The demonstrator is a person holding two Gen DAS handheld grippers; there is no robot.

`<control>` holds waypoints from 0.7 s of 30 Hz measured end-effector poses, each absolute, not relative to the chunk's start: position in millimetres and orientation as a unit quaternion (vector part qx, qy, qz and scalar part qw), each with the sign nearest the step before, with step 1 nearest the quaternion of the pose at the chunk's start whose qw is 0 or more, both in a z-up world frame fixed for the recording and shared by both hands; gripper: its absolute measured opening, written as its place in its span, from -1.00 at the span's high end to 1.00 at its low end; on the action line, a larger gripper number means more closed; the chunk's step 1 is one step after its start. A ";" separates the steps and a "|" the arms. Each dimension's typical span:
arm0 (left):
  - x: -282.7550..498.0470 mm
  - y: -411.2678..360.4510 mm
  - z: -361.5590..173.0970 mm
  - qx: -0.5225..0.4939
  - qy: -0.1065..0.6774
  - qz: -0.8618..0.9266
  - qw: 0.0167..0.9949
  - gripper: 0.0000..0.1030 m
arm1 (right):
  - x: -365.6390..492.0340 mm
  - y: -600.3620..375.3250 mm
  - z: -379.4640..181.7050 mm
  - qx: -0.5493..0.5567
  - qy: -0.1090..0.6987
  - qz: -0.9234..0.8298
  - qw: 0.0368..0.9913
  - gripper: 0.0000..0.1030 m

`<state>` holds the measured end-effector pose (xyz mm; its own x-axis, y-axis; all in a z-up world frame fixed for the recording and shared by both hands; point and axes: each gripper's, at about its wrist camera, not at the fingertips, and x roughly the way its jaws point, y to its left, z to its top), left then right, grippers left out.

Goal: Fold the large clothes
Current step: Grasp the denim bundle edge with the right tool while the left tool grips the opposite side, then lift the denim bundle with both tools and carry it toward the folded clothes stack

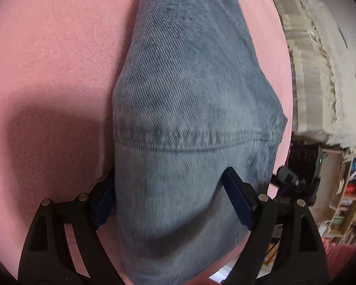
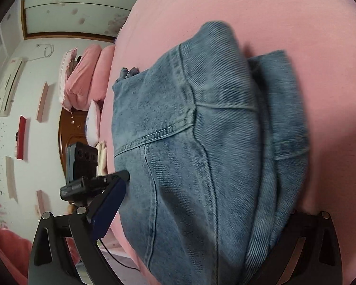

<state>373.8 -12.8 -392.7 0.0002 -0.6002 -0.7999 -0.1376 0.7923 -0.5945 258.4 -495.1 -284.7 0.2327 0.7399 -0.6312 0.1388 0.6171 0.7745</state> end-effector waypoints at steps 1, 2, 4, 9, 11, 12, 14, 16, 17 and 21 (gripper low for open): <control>374.5 -14.5 -392.4 -0.264 0.683 -0.176 0.658 -0.60 | 258.1 -494.4 -283.8 0.375 0.580 0.214 0.691 -0.96; 373.8 -15.6 -390.8 -0.261 0.681 -0.175 0.661 -0.60 | 258.1 -495.0 -282.4 0.371 0.578 0.211 0.695 -0.93; 369.8 -16.0 -385.4 -0.256 0.672 -0.163 0.675 -0.54 | 255.0 -498.7 -280.7 0.370 0.576 0.200 0.701 -0.71; 358.9 -24.8 -366.7 -0.235 0.656 -0.123 0.707 -0.30 | 236.5 -515.8 -275.5 0.374 0.578 0.151 0.710 0.24; 354.3 -29.2 -356.0 -0.221 0.649 -0.108 0.720 -0.19 | 232.7 -516.3 -267.4 0.355 0.577 0.143 0.722 0.32; 353.1 -30.2 -352.3 -0.218 0.645 -0.102 0.725 -0.11 | 230.9 -514.2 -262.0 0.347 0.572 0.144 0.729 0.34; 347.1 -32.5 -340.0 -0.210 0.633 -0.089 0.740 0.00 | 225.6 -507.2 -252.6 0.350 0.558 0.145 0.738 0.35; 337.6 -32.3 -325.7 -0.197 0.620 -0.083 0.755 0.10 | 224.6 -492.0 -241.0 0.365 0.544 0.147 0.741 0.44; 332.8 -34.1 -319.2 -0.190 0.615 -0.080 0.761 0.12 | 224.9 -484.1 -235.4 0.371 0.538 0.149 0.743 0.46; 302.2 -34.5 -286.9 -0.190 0.598 -0.063 0.776 0.17 | 214.2 -467.0 -212.1 0.355 0.533 0.183 0.746 0.48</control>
<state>302.2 -34.5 -286.9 0.2765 -0.3250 -0.9044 -0.1294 0.9199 -0.3702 214.2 -467.0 -212.2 0.3641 0.6520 -0.6651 0.1055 0.6807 0.7249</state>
